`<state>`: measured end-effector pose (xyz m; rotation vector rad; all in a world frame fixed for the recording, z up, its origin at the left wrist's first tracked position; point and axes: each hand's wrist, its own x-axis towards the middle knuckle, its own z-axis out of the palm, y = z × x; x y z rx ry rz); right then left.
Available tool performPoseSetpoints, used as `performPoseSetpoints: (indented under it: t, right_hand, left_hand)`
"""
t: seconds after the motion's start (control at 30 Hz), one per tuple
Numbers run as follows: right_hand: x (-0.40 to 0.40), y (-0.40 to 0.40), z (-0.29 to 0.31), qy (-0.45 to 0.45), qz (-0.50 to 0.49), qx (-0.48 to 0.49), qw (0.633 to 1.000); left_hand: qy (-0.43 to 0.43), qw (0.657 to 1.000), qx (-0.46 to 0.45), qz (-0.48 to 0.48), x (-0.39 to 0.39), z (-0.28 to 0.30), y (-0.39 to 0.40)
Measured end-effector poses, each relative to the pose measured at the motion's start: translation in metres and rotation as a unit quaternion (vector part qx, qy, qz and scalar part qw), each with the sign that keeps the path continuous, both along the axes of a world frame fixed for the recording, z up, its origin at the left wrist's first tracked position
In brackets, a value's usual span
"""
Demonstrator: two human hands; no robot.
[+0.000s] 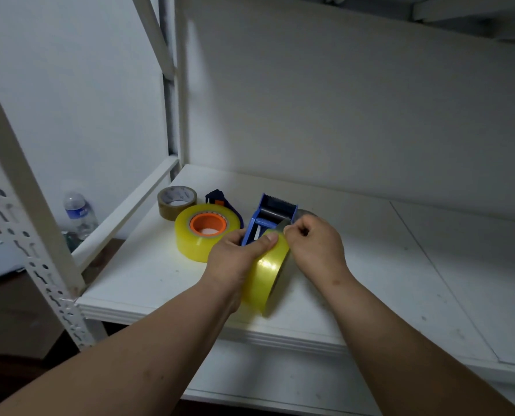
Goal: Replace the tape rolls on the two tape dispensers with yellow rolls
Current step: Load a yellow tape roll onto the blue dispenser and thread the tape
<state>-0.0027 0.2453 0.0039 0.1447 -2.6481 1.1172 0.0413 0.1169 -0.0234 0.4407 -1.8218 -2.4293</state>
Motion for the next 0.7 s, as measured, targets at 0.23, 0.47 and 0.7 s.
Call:
performPoseSetpoints:
  t: [0.23,0.47,0.7]
  right_hand:
    - [0.000,-0.002,0.007,-0.009,0.020,0.019,1.000]
    - [-0.009,0.000,0.003,0.009,0.001,0.040,0.999]
    - [-0.008,-0.005,-0.001,0.083,-0.018,0.122,0.989]
  left_hand:
    - [0.020,0.999,-0.035,0.020,-0.008,0.002,0.000]
    - [0.038,0.999,-0.032,0.017,-0.008,-0.002,0.002]
    - [0.062,0.996,-0.046,0.041,-0.013,-0.008,0.002]
